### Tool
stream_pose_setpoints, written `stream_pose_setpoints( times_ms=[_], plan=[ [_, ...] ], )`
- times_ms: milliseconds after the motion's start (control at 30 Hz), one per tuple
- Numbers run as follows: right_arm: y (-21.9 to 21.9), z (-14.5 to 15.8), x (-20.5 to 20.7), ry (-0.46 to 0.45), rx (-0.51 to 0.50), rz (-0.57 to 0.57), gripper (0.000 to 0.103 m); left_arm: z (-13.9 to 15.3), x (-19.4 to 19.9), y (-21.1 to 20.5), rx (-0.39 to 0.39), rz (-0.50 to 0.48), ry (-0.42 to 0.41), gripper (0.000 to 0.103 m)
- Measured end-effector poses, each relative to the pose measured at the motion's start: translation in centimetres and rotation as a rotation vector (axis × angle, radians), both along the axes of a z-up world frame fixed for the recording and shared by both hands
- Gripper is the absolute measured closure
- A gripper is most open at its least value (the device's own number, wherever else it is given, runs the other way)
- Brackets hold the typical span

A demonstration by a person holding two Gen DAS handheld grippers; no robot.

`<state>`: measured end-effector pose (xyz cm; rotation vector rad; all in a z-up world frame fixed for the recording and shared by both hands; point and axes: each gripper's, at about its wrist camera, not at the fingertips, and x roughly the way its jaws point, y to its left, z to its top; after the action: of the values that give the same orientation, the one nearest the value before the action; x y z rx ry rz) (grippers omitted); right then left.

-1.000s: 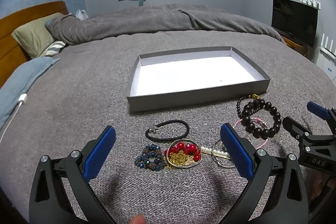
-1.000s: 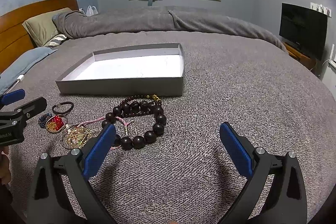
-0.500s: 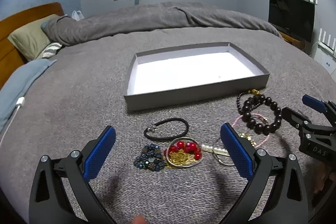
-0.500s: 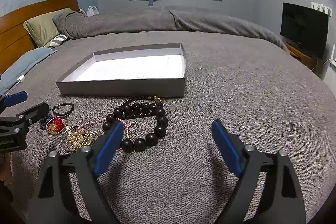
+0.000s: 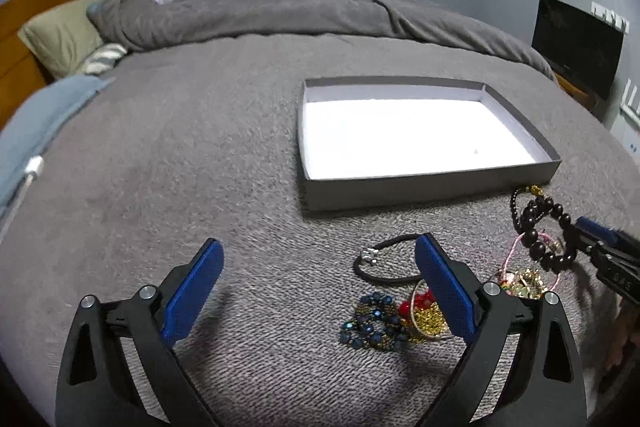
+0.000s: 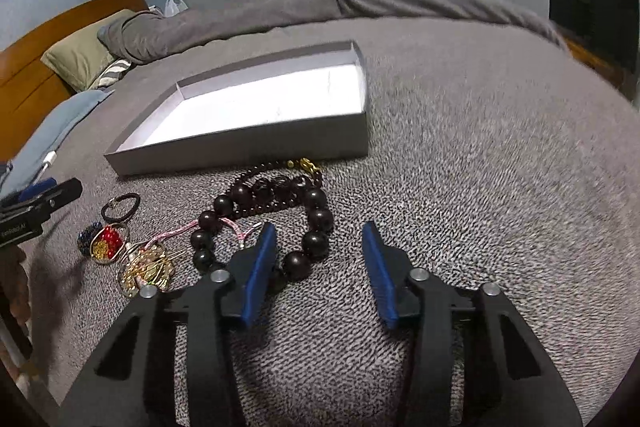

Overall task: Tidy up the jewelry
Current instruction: 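Grasp the black cord bracelet with the left tool while the right tool grasps the large dark bead bracelet, then carry both bracelets into the white tray and open both tools to release them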

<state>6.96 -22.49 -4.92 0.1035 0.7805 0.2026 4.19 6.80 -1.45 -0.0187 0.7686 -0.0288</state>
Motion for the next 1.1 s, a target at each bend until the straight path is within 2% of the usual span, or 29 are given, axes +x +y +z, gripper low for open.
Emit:
stream_pose_setpoints(
  times_ms=[33,67,100,133,167,233,267,400,533,633,667,800,967,1100],
  plan=[
    [-0.1,-0.1,0.1,0.006,0.009,-0.001,0.064,-0.2,0.2,-0.1,-0.013,-0.009,0.010,0.011],
    [-0.2,-0.2,0.3,0.013,0.020,0.003,0.064,-0.4,0.6,-0.2,-0.033,-0.026,0.028,0.023],
    [-0.2,-0.3,0.4,0.020,0.029,0.008,0.065,-0.6,1.1,-0.4,-0.059,-0.042,0.056,0.029],
    [-0.3,-0.4,0.6,0.027,0.036,0.009,0.066,-0.8,1.6,-0.4,-0.074,-0.049,0.079,0.042],
    [-0.4,-0.5,0.6,0.032,0.044,0.008,0.067,-1.0,2.2,-0.4,-0.098,-0.059,0.111,0.048],
    [-0.5,-0.5,0.7,0.036,0.055,0.011,0.070,-1.5,2.8,-0.5,-0.116,-0.073,0.142,0.052],
    [-0.5,-0.5,0.7,0.036,0.058,0.017,0.071,-1.9,3.0,-0.6,-0.121,-0.081,0.168,0.058],
    [-0.1,-0.5,0.7,0.043,0.055,0.034,0.078,-3.0,3.8,-0.7,-0.140,-0.089,0.212,0.062],
    [0.2,-0.5,0.8,0.042,0.052,0.048,0.082,-3.8,4.1,-1.3,-0.092,-0.096,0.224,0.072],
    [0.0,-0.3,0.7,0.026,0.070,0.048,0.085,-3.8,3.7,-1.8,-0.048,-0.102,0.207,0.090],
    [-0.2,-0.2,0.5,0.016,0.079,0.045,0.089,-3.7,3.5,-1.9,-0.039,-0.104,0.197,0.090],
    [-0.7,0.4,-0.2,-0.021,0.095,0.050,0.089,-2.4,2.1,-2.3,0.013,-0.121,0.112,0.090],
    [-0.7,2.3,-1.8,-0.125,0.101,0.072,0.089,0.2,-0.3,-2.0,0.015,-0.113,-0.022,0.090],
    [-0.4,4.3,-3.1,-0.218,0.069,0.089,0.089,2.2,-1.3,-2.0,0.007,-0.102,-0.088,0.090]
  ],
)
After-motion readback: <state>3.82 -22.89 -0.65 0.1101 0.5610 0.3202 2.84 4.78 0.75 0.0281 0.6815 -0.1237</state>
